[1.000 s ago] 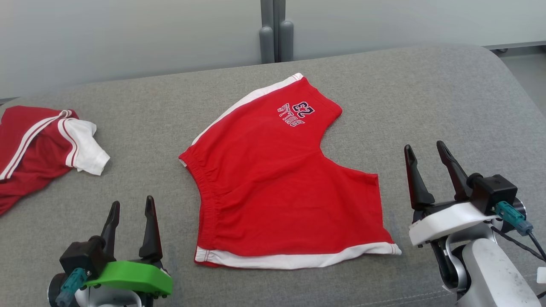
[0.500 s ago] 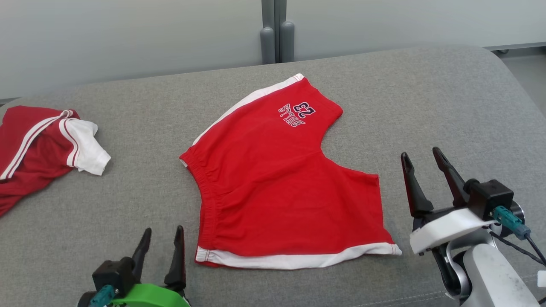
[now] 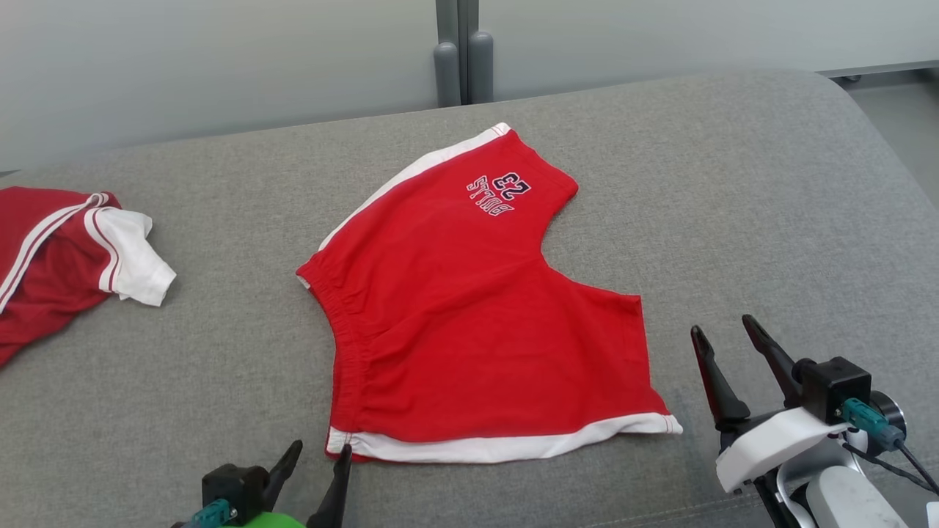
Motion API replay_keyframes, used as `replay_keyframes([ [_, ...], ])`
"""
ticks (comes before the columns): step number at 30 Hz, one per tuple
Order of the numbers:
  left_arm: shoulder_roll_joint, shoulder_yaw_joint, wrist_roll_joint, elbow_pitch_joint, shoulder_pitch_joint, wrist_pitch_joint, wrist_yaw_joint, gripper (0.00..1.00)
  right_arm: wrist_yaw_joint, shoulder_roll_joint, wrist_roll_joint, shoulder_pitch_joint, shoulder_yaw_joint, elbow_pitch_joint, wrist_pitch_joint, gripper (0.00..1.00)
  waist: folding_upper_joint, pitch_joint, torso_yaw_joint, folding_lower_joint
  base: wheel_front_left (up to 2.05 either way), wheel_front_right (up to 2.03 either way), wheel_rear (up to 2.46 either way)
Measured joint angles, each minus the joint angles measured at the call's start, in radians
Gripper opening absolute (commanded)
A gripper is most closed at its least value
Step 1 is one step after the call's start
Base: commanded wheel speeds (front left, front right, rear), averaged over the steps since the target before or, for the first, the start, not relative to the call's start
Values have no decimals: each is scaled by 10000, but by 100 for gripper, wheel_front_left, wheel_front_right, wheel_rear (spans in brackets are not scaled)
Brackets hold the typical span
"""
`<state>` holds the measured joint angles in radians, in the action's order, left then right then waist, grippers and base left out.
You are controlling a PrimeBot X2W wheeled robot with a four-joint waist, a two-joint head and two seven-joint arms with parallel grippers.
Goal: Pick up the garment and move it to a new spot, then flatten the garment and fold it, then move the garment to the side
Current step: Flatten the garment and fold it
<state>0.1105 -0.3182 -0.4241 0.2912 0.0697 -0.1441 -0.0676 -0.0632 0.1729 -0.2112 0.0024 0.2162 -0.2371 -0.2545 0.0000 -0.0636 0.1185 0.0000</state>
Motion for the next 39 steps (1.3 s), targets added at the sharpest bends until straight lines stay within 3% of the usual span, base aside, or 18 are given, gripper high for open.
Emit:
replay_keyframes([
  [13, -2, -142, -42, 309, -485, 123, -217, 100, -128, -58, 0, 114, -71, -71, 0, 100, 0, -347, 305, 0, 0, 0, 0],
  [17, -4, -351, -42, 451, -563, 125, -303, 5, -178, -67, -2, 141, -88, -138, 0, 100, 0, -399, 315, 0, 0, 0, 0],
  [18, -6, -385, -42, 468, -565, 125, -305, 0, -192, -65, 0, 170, -92, -144, 0, 100, 0, -409, 314, 0, 0, 0, 0],
  [26, 48, -600, -42, 293, -630, 121, -391, 0, -265, 2, -6, 372, -136, -378, 0, 100, 0, -492, 286, 0, 0, 0, 0],
  [33, 102, -650, -136, 148, -637, 6, -424, 0, -508, -67, -274, 1074, 508, -1141, 2, 100, 0, -556, 155, 0, 0, 0, 0],
  [39, 104, -545, -249, 73, -650, -136, -470, 0, -514, -328, -453, 1071, 867, -1356, 2, 100, 0, -631, 14, 0, 0, 0, 0],
])
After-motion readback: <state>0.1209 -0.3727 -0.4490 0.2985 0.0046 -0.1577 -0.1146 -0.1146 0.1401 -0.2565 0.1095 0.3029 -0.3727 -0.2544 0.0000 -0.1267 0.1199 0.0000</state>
